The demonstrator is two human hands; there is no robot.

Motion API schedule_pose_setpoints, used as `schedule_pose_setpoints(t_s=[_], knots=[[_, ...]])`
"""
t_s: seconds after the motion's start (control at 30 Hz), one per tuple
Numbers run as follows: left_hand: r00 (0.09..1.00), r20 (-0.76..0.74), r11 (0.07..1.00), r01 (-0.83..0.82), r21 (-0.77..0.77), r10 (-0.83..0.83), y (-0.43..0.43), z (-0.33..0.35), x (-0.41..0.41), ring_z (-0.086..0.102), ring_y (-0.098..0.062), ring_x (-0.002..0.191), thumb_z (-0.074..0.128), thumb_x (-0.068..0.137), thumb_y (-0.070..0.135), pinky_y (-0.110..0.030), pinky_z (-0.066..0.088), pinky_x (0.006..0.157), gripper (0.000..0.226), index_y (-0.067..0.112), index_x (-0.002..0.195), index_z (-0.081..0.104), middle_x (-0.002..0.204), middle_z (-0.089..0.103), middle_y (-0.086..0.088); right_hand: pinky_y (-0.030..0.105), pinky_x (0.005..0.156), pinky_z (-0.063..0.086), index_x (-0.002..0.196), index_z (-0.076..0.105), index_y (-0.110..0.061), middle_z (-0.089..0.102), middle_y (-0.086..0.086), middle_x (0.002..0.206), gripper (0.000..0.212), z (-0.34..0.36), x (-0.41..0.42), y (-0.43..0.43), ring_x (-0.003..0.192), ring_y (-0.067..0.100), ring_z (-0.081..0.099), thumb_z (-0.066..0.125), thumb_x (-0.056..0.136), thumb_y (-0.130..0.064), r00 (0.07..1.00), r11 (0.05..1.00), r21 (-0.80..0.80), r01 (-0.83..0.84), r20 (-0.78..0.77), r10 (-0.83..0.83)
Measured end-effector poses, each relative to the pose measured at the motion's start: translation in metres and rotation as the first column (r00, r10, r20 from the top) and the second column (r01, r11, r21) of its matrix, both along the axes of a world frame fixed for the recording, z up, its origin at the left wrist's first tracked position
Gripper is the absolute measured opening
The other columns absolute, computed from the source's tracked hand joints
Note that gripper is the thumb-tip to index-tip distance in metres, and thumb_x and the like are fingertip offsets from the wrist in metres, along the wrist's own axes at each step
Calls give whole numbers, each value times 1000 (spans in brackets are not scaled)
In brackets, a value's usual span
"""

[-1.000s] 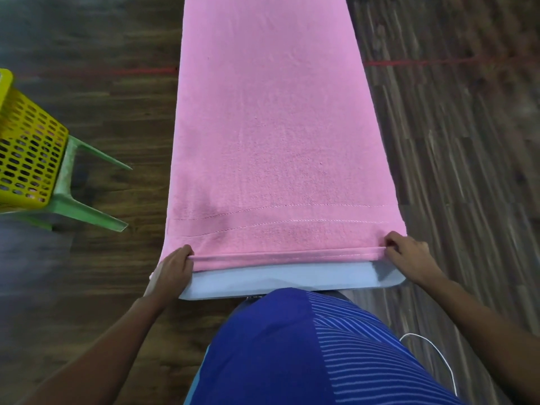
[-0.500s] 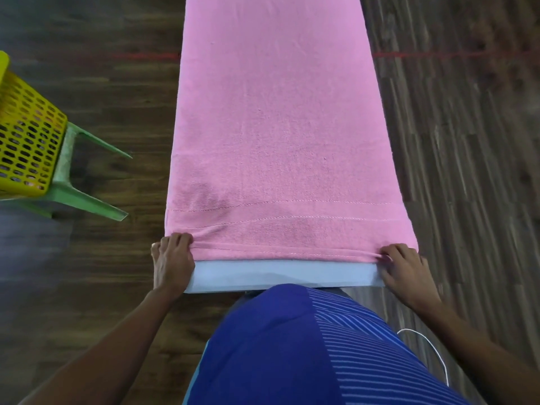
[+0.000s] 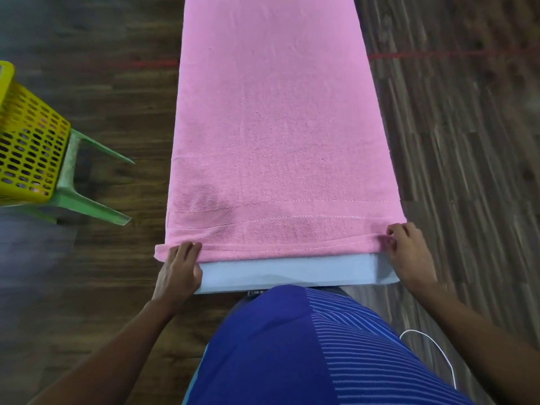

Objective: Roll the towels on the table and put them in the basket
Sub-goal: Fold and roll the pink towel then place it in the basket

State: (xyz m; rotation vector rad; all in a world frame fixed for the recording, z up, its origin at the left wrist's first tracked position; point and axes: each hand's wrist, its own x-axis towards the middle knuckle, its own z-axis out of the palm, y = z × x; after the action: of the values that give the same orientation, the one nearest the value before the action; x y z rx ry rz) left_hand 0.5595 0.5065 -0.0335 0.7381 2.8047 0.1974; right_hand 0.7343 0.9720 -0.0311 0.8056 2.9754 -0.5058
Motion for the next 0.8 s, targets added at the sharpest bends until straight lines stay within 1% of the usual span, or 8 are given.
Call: schedule_pose_setpoints(t_s=[0.13, 0.23, 0.37, 0.5, 0.6, 0.67, 0.73, 0.8], knots=[[999, 9, 996, 44, -80, -44, -4, -6, 0, 55, -37, 106, 42, 81, 20, -49, 57, 73, 51, -5, 121, 60, 117, 60, -22, 45, 89, 47, 115, 59, -4, 57, 13, 119, 34, -15, 19, -15, 104, 30, 52, 65, 82, 1, 980, 978, 49, -200, 7, 200], [999, 13, 992, 42, -117, -41, 0, -3, 1, 56, -38, 105, 61, 79, 2, -49, 58, 62, 42, -5, 120, 59, 115, 59, -22, 49, 105, 39, 127, 53, 1, 52, 19, 131, 48, -21, 24, -11, 121, 36, 47, 66, 82, 4, 974, 969, 105, -223, -2, 225], [1000, 5, 996, -5, -92, 5, 7, -4, -1, 59, -39, 96, 71, 72, -7, -48, 57, 58, 41, -3, 112, 63, 108, 62, -20, 53, 109, 38, 134, 52, -5, 49, 15, 142, 44, -23, 21, -2, 131, 35, 44, 62, 91, -8, 981, 979, 64, -192, 31, 190], [999, -4, 998, -54, 25, 55, 9, -4, -7, 64, -39, 88, 72, 72, -10, -49, 57, 66, 29, -3, 100, 69, 97, 68, -19, 43, 101, 43, 115, 65, -6, 62, 14, 126, 24, -20, 9, 6, 117, 32, 56, 56, 93, -6, 989, 989, -11, -146, -34, 145], [999, -21, 997, -48, 64, 49, 3, 3, -10, 64, -36, 86, 61, 82, 6, -47, 54, 72, 18, 1, 96, 70, 92, 70, -15, 42, 91, 45, 102, 68, -1, 69, 16, 104, 21, -8, 5, 7, 99, 33, 59, 54, 86, -2, 988, 989, -29, -142, -70, 140], [999, -38, 998, 10, 61, -8, -2, 6, -12, 62, -33, 81, 54, 82, 14, -45, 50, 73, 20, 5, 90, 70, 85, 70, -12, 44, 90, 44, 101, 67, -1, 69, 17, 100, 18, -3, 7, 10, 96, 34, 59, 55, 87, 0, 990, 990, -38, -137, -22, 136], [998, -16, 997, 56, 61, -56, -3, 10, -15, 58, -31, 72, 44, 87, 21, -43, 47, 70, 23, 9, 81, 64, 75, 65, -9, 44, 88, 43, 100, 65, -6, 70, 15, 97, 28, 1, 4, 17, 90, 34, 59, 41, 91, -16, 984, 988, -34, -151, 89, 154], [997, 18, 996, 72, 53, -73, -2, 9, -23, 51, -29, 61, 32, 88, 28, -43, 44, 68, 30, 14, 74, 53, 65, 58, -9, 44, 90, 37, 101, 63, -12, 69, 12, 96, 33, 2, -6, 21, 92, 33, 60, 34, 91, -22, 968, 990, -25, -142, 205, 144]])
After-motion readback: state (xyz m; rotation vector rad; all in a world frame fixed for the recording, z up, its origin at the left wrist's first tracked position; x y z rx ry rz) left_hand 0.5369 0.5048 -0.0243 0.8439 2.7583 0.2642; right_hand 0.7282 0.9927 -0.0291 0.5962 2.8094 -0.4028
